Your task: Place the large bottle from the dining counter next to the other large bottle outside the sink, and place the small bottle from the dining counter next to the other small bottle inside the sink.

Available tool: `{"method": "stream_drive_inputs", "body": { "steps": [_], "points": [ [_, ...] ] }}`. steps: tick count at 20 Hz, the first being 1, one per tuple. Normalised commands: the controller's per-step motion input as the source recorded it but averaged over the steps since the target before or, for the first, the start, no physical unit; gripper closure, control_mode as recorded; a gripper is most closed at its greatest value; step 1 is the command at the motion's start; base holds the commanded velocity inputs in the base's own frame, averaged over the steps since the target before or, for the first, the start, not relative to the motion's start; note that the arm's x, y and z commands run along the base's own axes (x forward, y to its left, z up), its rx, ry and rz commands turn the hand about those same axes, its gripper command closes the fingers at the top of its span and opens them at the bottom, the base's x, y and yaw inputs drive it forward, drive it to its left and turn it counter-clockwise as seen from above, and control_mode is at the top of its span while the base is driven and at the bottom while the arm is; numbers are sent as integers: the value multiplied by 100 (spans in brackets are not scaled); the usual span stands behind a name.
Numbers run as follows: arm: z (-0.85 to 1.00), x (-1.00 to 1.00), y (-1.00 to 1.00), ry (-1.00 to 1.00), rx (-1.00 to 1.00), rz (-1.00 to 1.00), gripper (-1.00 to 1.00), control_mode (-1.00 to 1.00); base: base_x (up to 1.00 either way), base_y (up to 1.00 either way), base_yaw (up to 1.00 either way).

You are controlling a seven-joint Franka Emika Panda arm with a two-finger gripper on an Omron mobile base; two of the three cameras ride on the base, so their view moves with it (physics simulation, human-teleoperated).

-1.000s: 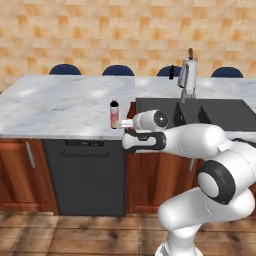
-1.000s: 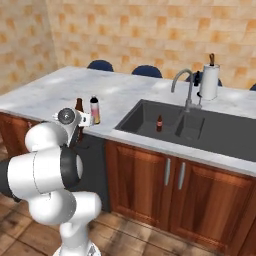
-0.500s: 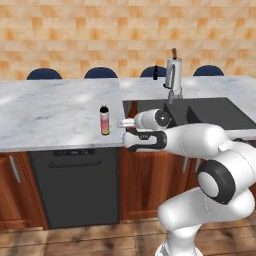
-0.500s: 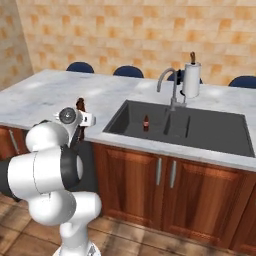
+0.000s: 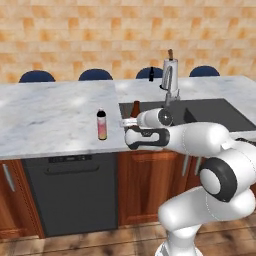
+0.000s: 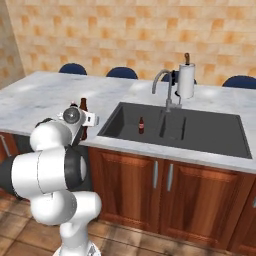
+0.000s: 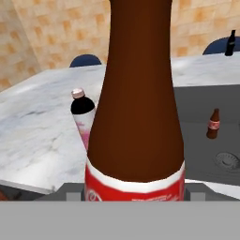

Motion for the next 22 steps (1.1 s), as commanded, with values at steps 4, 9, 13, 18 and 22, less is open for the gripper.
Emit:
{"method": "stream_drive_inputs", "body": {
  "steps": [4,9,13,18,22],
  "points": [
    [0,0,0,0,0,0,100,100,21,37,-6],
    [0,0,0,0,0,0,100,100,34,55,-4],
    [0,0,0,0,0,0,100,100,35,41,-5],
    [0,0,0,0,0,0,100,100,38,27,-5],
    [0,0,0,0,0,0,100,100,41,16,-5]
  ]
}}
